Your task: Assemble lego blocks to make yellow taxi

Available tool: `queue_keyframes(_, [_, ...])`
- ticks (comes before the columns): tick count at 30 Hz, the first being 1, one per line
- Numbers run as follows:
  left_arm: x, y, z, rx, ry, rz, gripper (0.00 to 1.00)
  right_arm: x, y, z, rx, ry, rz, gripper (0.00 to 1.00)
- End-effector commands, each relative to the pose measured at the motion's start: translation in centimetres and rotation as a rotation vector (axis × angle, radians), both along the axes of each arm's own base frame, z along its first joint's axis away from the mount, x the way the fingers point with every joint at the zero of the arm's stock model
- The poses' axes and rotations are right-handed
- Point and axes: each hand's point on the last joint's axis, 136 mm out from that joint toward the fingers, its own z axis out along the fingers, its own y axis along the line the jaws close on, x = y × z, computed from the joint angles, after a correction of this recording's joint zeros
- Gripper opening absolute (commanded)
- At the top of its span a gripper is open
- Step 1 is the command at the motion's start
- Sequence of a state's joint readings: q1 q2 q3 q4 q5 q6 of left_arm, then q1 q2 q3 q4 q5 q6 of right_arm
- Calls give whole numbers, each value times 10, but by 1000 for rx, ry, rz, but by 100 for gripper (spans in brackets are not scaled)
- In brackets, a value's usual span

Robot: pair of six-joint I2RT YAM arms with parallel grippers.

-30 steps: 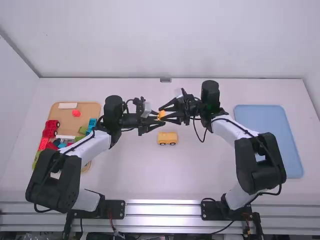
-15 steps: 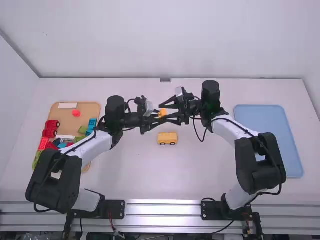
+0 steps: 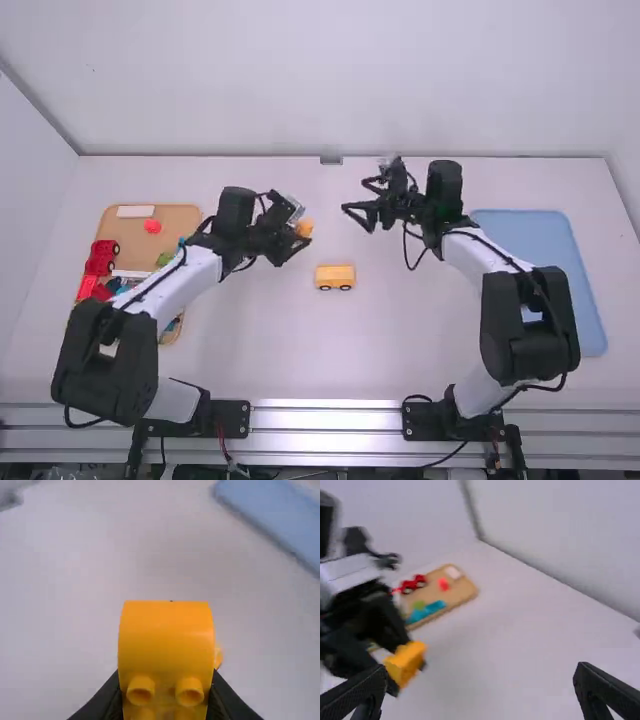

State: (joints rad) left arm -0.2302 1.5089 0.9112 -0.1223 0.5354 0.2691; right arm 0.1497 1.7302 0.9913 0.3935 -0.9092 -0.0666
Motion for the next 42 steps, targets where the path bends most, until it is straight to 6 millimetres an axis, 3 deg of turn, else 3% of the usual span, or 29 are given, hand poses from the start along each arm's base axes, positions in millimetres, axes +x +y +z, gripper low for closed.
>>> queue_keyframes(1, [11, 24, -1, 241, -74, 0, 7, 30, -25, 6, -121, -38, -241, 99])
queue_keyframes(3, [-2, 31, -6, 320, -2, -54, 3, 32, -37, 2, -200, -23, -333, 99])
queue_keyframes(6, [-3, 35, -16, 373, 63, -87, 2, 30, -47, 4, -281, -14, -437, 99])
queue_keyframes(10, [-19, 39, -45, 484, 86, -308, 3, 19, -47, 13, -347, -41, -459, 99])
queue_keyframes(13, [-40, 42, -78, 604, 114, -545, 2, 12, -45, 18, -375, -49, -473, 99])
queue_keyframes(20, [-39, 39, -117, 771, 114, -644, 2, 11, -43, 20, -370, -49, -473, 99])
queue_keyframes(24, [-55, 37, -131, 804, 80, -813, 2, 12, -46, 20, -368, -44, -481, 99])
queue_keyframes(34, [-49, 37, -149, 804, 30, -738, 2, 11, -46, 19, -371, -39, -480, 99])
queue_keyframes(37, [-48, 37, -149, 805, 25, -735, 17, 10, -44, 18, -375, -44, -472, 99])
queue_keyframes(38, [-47, 37, -149, 807, 23, -733, 49, 10, -43, 18, -378, -48, -467, 99])
queue_keyframes(39, [-47, 37, -149, 806, 23, -730, 98, 10, -44, 19, -378, -48, -470, 99])
queue_keyframes(42, [-45, 34, -147, 793, 18, -726, 99, 12, -47, 19, -376, -49, -478, 99])
